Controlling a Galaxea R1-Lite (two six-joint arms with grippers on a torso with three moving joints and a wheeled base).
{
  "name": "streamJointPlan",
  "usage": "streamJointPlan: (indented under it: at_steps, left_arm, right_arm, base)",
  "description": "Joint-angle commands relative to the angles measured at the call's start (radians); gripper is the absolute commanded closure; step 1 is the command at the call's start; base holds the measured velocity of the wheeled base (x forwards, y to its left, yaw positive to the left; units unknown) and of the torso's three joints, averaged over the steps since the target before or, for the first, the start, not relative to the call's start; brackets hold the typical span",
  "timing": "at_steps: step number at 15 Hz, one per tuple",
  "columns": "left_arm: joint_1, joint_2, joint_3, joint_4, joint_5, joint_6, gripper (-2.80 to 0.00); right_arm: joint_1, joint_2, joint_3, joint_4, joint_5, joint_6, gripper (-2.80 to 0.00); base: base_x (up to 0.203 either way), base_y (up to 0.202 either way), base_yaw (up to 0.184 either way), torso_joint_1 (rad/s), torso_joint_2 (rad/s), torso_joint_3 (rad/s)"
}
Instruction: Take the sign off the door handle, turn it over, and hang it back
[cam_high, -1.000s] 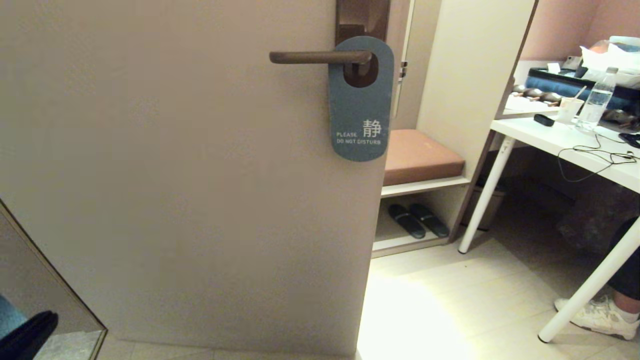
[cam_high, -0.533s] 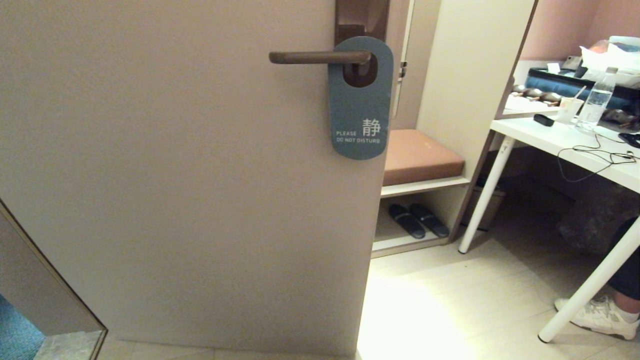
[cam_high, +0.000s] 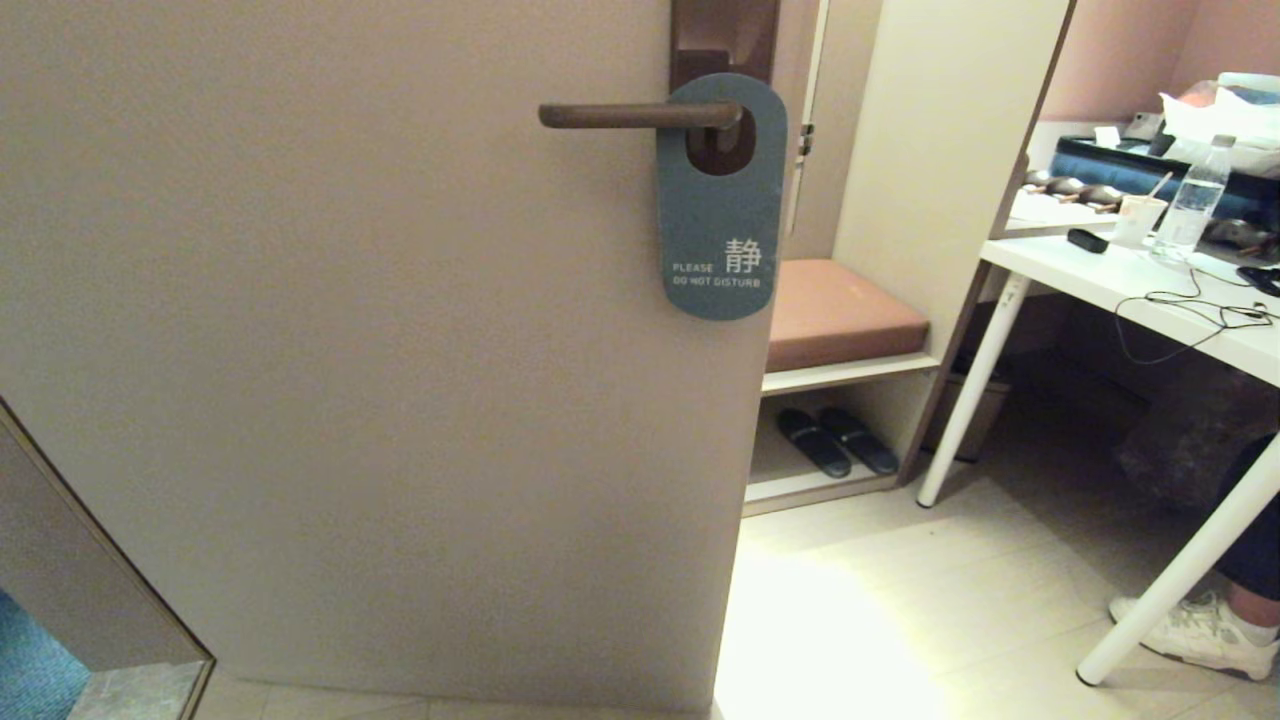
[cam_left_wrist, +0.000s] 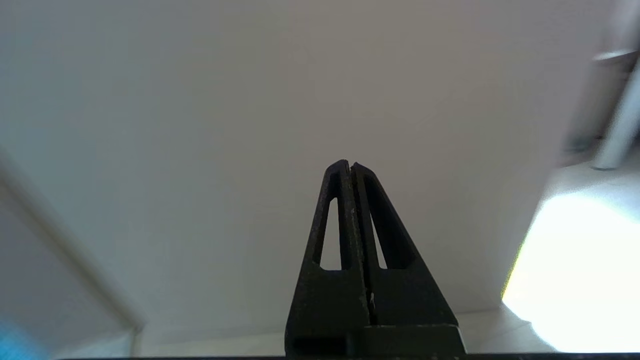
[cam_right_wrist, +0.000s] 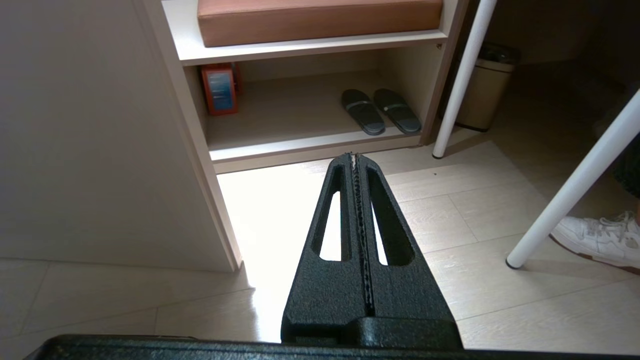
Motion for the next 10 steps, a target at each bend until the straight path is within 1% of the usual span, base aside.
streamJointPlan:
  at_steps: [1,2,4,7,8,10]
  left_arm:
    - [-0.002,-0.037,0.0,0.066,0.043,-0.02,0.0]
    - [-0.002,-0.037,0.0,0.069,0.043,-0.018,0.0]
    - [-0.002,-0.037,0.0,0.068,0.041,0.018,0.0]
    - [-0.002,-0.037,0.0,0.066,0.026,0.04,0.0]
    - [-0.002,-0.037,0.0,0.066,0.023,0.041,0.0]
    - [-0.002,-0.037,0.0,0.068,0.031,0.015,0.0]
  right_arm:
    - [0.0,0.0,0.0,0.001,0.0,0.0,0.0]
    - [0.0,0.0,0.0,0.001,0.0,0.0,0.0]
    - [0.0,0.0,0.0,0.001,0.0,0.0,0.0]
    - [0.0,0.0,0.0,0.001,0.0,0.0,0.0]
    - [0.0,0.0,0.0,-0.001,-0.001,0.0,0.0]
    - [0.0,0.0,0.0,0.0,0.0,0.0,0.0]
  base:
    - [0.0,0.0,0.0,0.0,0.0,0.0]
    - [0.0,0.0,0.0,0.0,0.0,0.0]
    - [0.0,0.0,0.0,0.0,0.0,0.0]
    - [0.0,0.0,0.0,0.0,0.0,0.0]
    - [0.0,0.0,0.0,0.0,0.0,0.0]
    - [0.0,0.0,0.0,0.0,0.0,0.0]
